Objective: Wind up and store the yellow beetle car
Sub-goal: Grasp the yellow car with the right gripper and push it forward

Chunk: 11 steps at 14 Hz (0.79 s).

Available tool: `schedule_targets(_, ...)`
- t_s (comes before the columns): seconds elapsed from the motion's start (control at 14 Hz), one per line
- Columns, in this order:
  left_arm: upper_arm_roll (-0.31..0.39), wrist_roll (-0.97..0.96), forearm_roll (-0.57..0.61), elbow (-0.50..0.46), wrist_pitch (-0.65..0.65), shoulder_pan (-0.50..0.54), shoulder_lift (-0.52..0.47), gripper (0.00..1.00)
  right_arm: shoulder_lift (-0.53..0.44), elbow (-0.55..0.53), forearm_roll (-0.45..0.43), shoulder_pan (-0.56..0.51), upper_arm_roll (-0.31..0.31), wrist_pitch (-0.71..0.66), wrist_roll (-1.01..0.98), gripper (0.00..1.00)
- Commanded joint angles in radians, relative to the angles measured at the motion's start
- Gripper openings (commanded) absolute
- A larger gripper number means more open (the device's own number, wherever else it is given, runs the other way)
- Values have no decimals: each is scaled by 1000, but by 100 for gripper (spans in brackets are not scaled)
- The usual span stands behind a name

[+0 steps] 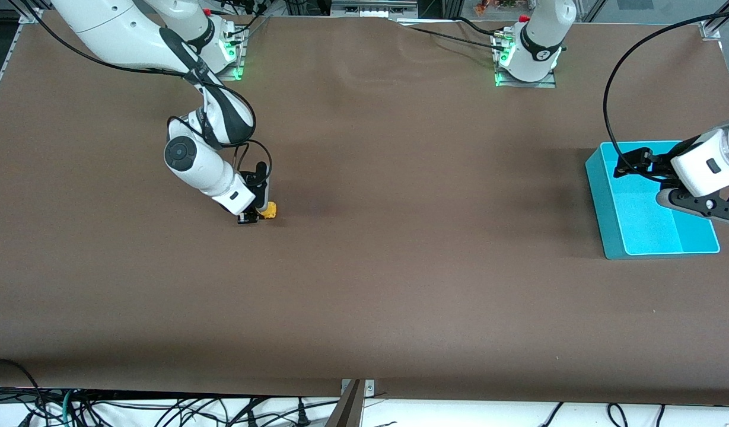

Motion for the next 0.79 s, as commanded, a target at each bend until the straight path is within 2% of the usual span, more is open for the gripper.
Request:
schedule_targets(0.0,0,24,12,32,-34,-2,7,100,0,-46,-18,-12,-42,-14,-77,0)
schedule_targets(0.29,-3,52,12,33,-43,-2,4,100,-11,-69,-18,-34,-91,-20,-175,0)
schedule_targets(0.71,-3,467,-11,33,-45,-4,2,100,-36,-86,-18,-116,-189,-40,-370,0)
